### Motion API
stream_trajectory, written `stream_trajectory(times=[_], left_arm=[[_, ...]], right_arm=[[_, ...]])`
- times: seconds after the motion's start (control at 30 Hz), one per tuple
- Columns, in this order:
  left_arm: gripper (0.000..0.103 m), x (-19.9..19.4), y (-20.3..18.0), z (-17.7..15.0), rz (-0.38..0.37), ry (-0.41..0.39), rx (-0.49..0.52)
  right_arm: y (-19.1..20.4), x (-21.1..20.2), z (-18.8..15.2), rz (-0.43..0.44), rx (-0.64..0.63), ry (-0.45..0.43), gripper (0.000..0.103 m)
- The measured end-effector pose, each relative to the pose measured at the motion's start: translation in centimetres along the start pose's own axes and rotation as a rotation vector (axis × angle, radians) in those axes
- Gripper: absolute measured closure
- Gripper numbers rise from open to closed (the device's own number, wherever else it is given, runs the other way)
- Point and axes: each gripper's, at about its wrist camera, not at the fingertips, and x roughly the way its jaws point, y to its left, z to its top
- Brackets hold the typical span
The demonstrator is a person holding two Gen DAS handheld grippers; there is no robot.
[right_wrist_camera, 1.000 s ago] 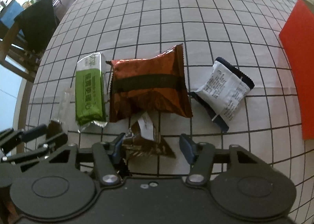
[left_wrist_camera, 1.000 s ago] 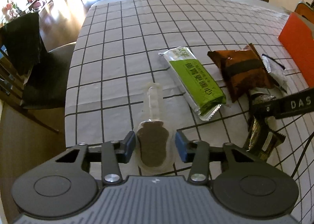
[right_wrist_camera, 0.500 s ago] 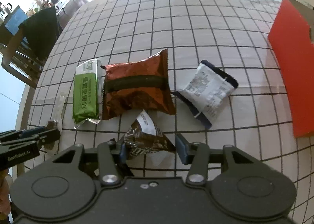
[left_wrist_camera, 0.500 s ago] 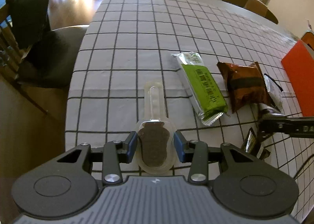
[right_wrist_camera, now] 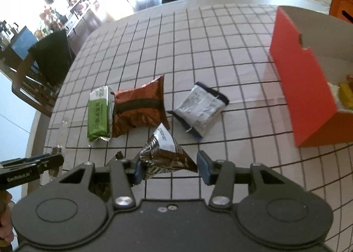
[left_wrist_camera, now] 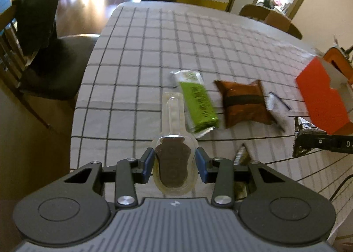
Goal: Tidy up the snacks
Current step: 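Carry the spoon-shaped pack and dark candy into the orange box with both tools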
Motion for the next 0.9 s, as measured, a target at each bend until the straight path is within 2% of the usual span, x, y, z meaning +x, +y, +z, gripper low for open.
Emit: stream_trajectory(times=[0.4,0.9], left_arm=[[0.063,-3.8,-7.9,1.8,-0.036,-0.083,0.077],[0.063,-4.5,-21.6,3.9,-0.119,-0.131,0.234]], right_arm=[[-3.8,-6.5,-0.2,0.017,-0.008,-0.097,0.055],[-13.3,-11.6,1.4,-0.026,0.039,-0.223,0.055]])
